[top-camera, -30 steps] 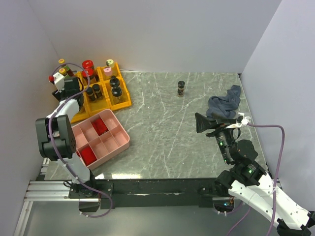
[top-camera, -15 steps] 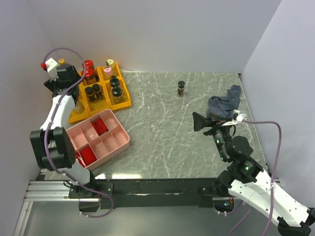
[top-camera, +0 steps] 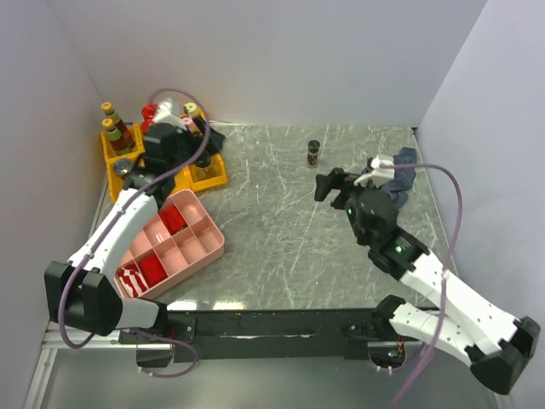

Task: Organize the condiment bottles
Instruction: Move the bottle to the center of the board.

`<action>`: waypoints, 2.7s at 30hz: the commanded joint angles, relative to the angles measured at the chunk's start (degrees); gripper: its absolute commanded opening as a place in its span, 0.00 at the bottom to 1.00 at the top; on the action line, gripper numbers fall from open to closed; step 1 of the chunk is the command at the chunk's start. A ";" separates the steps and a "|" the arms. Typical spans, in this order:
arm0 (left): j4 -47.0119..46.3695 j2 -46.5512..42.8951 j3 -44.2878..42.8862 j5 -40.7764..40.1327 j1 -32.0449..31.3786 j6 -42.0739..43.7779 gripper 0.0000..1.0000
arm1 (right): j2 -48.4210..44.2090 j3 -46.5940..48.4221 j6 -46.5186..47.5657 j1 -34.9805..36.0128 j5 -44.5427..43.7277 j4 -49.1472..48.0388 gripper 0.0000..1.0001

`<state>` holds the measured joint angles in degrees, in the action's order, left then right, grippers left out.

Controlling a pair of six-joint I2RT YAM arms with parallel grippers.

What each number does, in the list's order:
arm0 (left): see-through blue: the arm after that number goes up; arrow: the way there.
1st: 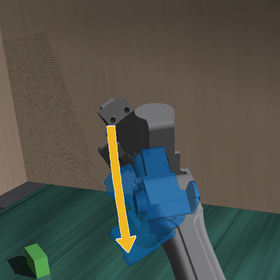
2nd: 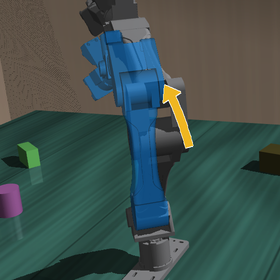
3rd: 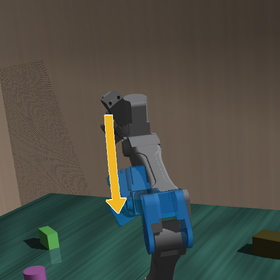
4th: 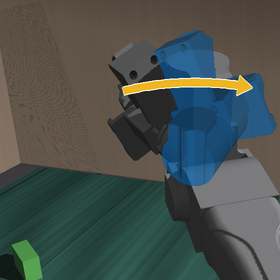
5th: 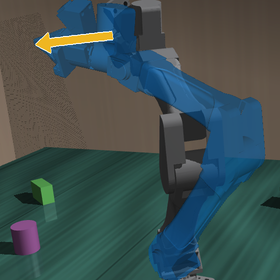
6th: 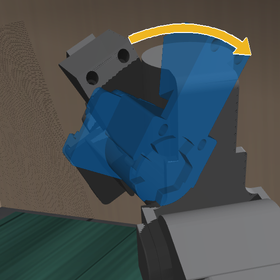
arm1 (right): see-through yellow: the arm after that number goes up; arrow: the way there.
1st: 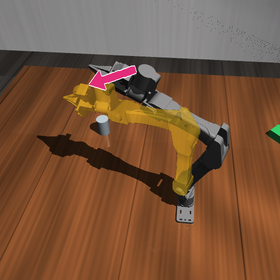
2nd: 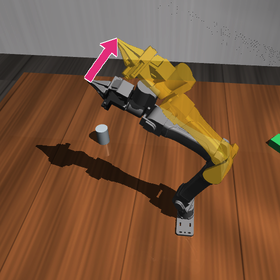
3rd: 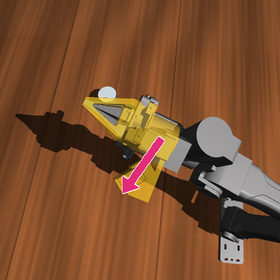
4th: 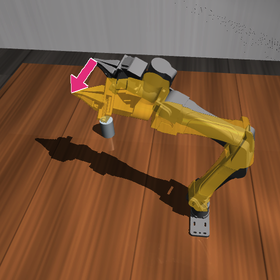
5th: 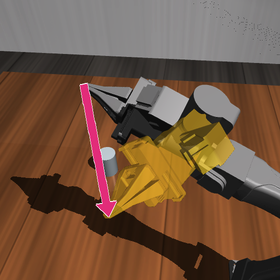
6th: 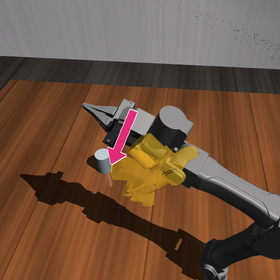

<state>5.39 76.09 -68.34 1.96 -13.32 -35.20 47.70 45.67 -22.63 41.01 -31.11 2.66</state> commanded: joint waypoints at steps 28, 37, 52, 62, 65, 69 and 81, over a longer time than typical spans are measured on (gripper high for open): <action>-24.45 -17.20 28.69 -30.43 -34.93 14.11 0.99 | 71.29 58.91 12.79 -23.17 18.90 18.53 0.73; -25.25 -18.53 29.66 -31.58 -35.54 14.11 1.00 | 76.83 63.49 13.84 -23.70 18.45 17.91 0.71; -26.13 -21.16 31.16 -34.12 -35.98 14.37 0.99 | 80.70 66.21 15.16 -24.05 20.65 13.08 0.56; -27.45 -24.76 33.35 -37.46 -36.51 13.32 0.99 | 75.09 58.05 14.46 -22.74 22.15 9.92 0.41; -27.62 -25.64 33.97 -39.57 -36.60 12.79 1.00 | 70.96 52.34 13.41 -20.55 21.71 8.25 0.39; -27.36 -26.61 34.58 -41.94 -36.69 12.09 0.99 | 64.72 42.61 12.44 -16.06 19.52 6.14 0.38; -28.50 -28.72 35.99 -43.97 -36.69 11.56 0.99 | 46.62 21.76 6.47 2.04 15.12 2.27 0.37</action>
<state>-19.62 48.53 -32.95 -40.58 -49.69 -23.40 100.90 71.88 -12.82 39.86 -13.23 9.45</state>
